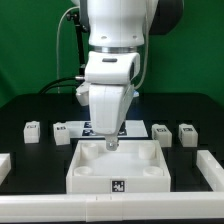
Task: Assemble one leg
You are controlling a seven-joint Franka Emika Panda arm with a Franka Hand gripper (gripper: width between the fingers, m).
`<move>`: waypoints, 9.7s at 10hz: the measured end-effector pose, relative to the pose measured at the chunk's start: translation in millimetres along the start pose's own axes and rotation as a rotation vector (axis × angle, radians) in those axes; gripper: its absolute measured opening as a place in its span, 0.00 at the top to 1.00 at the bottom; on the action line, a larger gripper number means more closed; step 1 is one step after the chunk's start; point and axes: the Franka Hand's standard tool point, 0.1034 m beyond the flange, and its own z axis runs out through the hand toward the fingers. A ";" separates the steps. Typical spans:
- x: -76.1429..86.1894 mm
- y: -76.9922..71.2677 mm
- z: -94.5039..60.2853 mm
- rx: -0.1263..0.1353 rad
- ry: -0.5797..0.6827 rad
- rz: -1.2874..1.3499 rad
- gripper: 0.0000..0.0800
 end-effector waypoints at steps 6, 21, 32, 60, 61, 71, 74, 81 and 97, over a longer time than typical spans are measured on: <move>-12.3 -4.9 4.4 0.002 0.011 -0.046 0.19; 2.5 -65.5 49.9 0.121 0.020 -0.100 0.74; 20.8 -48.8 43.8 0.090 0.030 -0.127 0.90; 80.0 -54.4 6.3 0.036 0.022 -0.035 0.19; 82.6 -58.1 -4.3 0.021 0.019 0.000 0.19; 87.9 -67.6 -2.3 0.041 0.035 0.773 0.19; 107.8 -87.1 3.4 0.088 0.032 1.228 0.19; 146.4 -112.5 6.2 0.110 -0.005 1.334 0.19; 159.3 -143.5 28.2 0.552 -0.661 1.263 0.19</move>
Offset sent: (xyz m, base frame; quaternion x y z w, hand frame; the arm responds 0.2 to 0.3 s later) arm 0.0000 0.0000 0.0000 0.0000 0.0000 0.0000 1.0000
